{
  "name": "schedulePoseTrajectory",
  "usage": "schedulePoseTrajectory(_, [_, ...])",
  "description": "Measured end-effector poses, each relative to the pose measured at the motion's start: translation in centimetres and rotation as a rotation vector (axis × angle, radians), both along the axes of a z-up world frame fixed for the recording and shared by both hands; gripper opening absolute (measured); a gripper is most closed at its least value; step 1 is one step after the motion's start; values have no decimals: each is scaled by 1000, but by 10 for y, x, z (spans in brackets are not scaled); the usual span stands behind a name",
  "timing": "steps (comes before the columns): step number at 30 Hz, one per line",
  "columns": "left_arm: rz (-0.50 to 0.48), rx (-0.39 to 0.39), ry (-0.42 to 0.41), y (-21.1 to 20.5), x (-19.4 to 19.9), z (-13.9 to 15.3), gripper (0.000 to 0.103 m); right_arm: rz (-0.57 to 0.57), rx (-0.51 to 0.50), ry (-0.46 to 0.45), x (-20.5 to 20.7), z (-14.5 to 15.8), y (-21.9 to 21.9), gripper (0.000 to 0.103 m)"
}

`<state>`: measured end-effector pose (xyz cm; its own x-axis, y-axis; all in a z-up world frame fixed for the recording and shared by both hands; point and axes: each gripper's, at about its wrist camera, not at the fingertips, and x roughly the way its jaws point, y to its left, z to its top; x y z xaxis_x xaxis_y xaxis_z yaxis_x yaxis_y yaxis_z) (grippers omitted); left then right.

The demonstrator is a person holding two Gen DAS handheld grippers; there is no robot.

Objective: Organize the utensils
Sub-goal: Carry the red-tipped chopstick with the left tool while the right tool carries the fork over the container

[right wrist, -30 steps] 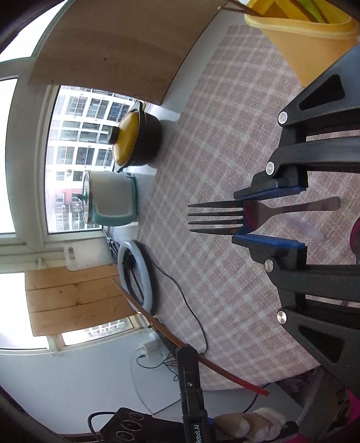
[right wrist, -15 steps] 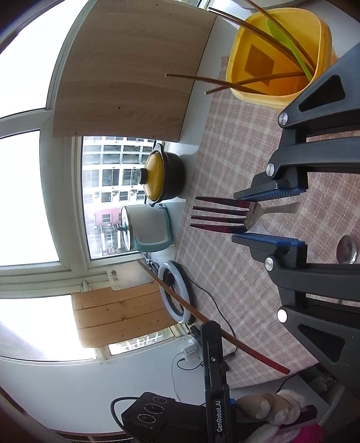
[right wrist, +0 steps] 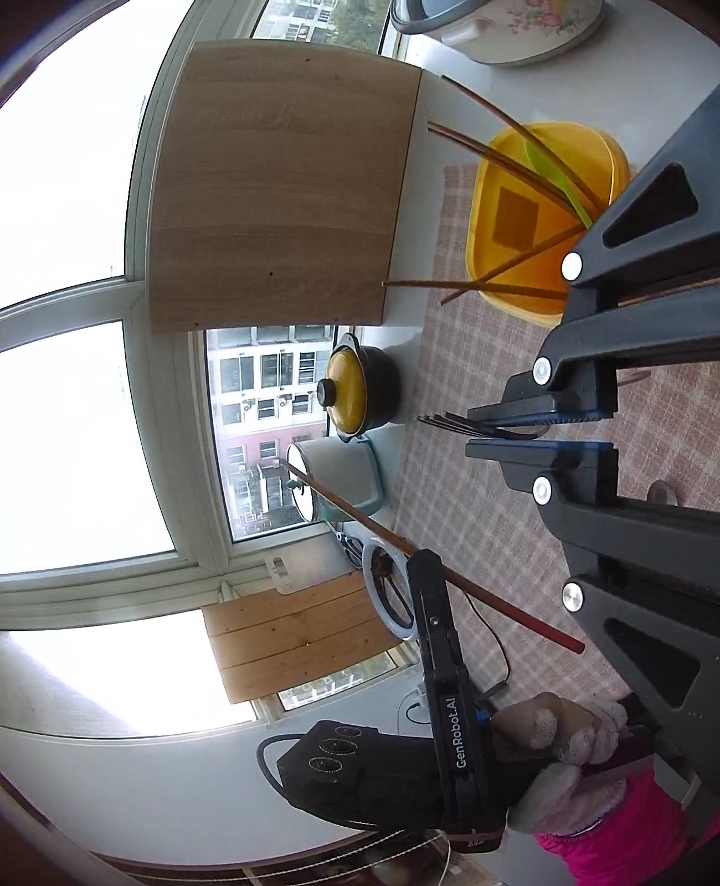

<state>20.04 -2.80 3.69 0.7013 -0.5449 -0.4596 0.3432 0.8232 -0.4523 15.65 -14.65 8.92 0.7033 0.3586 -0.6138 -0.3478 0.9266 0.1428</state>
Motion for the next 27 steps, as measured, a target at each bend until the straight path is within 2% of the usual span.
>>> schedulePoseTrajectory(4, [-30,-12,-5,-28,14,6,4,-44,28,-1,2,8,-19,0])
schedulePoseTrajectory(14, [-89,-71,-29,-75,42,21,4,-105,286,22,-4,30,-88,0])
schedulePoseTrajectory(18, [-97,-70,-40,-95,52,22,4,-124,391,33,1,36,-111,0])
schedulePoseTrajectory(27, [-77,-56,-69,-129,73,6,4,-157,395,-12,11,54,-125,0])
